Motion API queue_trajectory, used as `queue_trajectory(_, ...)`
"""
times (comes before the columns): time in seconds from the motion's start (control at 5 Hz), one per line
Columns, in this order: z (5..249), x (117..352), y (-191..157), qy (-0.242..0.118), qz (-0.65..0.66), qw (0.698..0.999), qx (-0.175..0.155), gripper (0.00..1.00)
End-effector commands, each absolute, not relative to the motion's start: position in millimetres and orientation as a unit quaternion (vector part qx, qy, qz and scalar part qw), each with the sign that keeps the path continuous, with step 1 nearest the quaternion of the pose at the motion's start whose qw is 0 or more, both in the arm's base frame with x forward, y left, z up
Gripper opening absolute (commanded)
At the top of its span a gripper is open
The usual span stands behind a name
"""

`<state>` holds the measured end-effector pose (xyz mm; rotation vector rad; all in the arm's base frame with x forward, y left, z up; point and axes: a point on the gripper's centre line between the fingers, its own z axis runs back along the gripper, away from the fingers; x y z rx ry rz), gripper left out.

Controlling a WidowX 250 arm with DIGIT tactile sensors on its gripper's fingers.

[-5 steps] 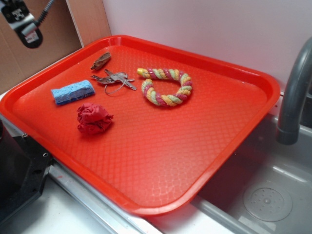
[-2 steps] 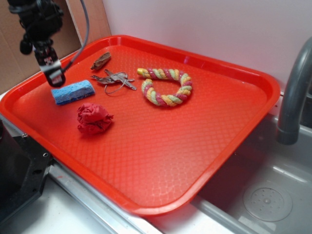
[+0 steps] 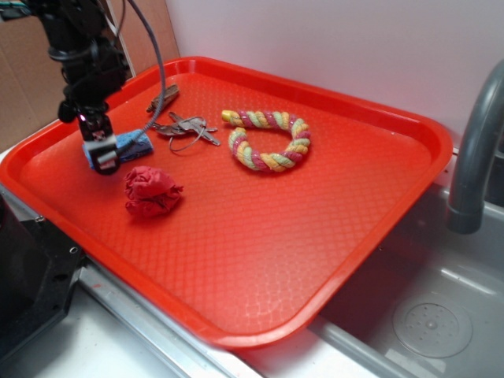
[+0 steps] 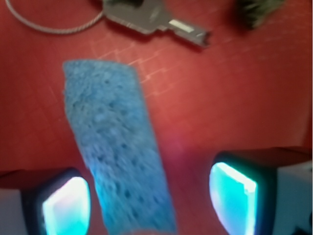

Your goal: Grab the blue sponge.

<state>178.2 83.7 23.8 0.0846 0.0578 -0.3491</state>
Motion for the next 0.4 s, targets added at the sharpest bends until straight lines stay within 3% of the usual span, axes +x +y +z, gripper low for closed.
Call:
queue_trajectory(0.0, 26.1, 181.2, 82.0, 0.018, -0.172, 0.983, 0.069, 0.00)
queue_trajectory(0.2, 28.9, 179.4, 83.0, 0.028, -0.145, 0.985, 0.090, 0.00)
